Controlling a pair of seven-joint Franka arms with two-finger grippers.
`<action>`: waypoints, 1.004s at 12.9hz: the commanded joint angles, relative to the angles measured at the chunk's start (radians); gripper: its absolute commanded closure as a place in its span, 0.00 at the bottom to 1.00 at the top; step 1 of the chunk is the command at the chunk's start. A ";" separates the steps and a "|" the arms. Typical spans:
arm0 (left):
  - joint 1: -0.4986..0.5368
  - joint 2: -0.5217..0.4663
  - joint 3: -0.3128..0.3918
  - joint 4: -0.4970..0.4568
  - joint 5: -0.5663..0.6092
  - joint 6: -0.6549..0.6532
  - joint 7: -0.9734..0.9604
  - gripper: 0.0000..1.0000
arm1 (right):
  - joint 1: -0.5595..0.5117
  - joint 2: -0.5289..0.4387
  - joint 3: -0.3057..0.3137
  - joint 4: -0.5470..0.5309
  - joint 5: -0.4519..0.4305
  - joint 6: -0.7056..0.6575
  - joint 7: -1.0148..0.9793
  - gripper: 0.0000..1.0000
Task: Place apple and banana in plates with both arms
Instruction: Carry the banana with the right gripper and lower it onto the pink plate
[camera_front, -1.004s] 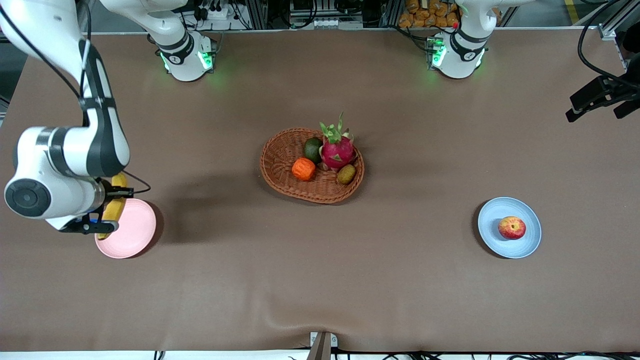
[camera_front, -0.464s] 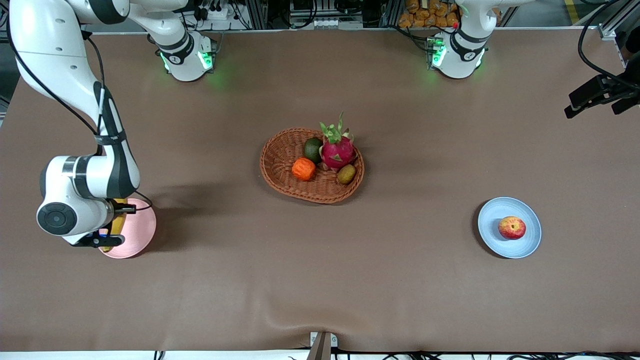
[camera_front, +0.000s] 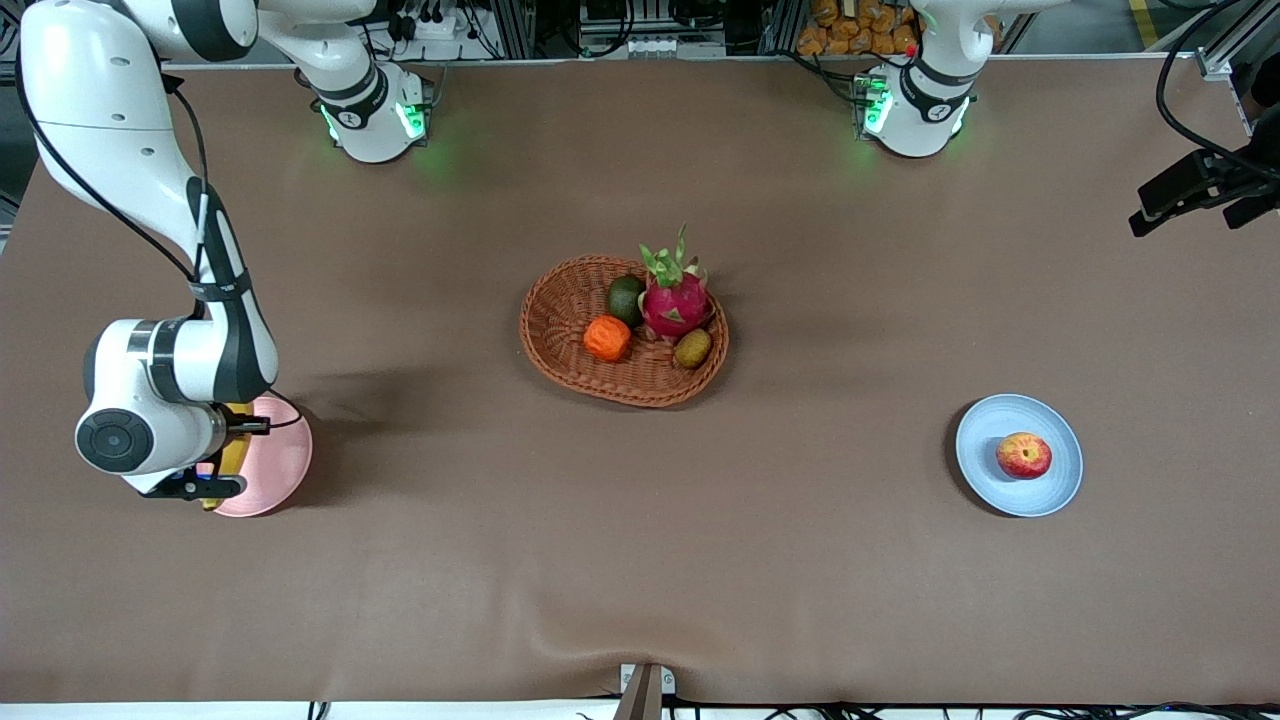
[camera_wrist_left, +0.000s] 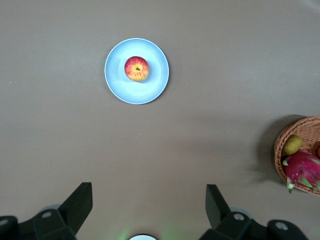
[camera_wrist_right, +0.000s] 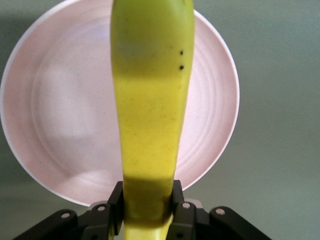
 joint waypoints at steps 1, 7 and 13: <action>-0.001 -0.005 0.000 0.004 0.012 -0.014 -0.009 0.00 | -0.019 0.000 0.017 0.010 -0.019 -0.004 -0.003 0.00; 0.000 -0.008 0.000 0.004 0.011 -0.014 -0.011 0.00 | -0.001 -0.114 0.023 0.016 -0.008 -0.081 0.005 0.00; -0.001 -0.031 -0.004 -0.007 0.012 -0.015 -0.012 0.00 | 0.007 -0.349 0.052 0.015 0.124 -0.197 0.002 0.00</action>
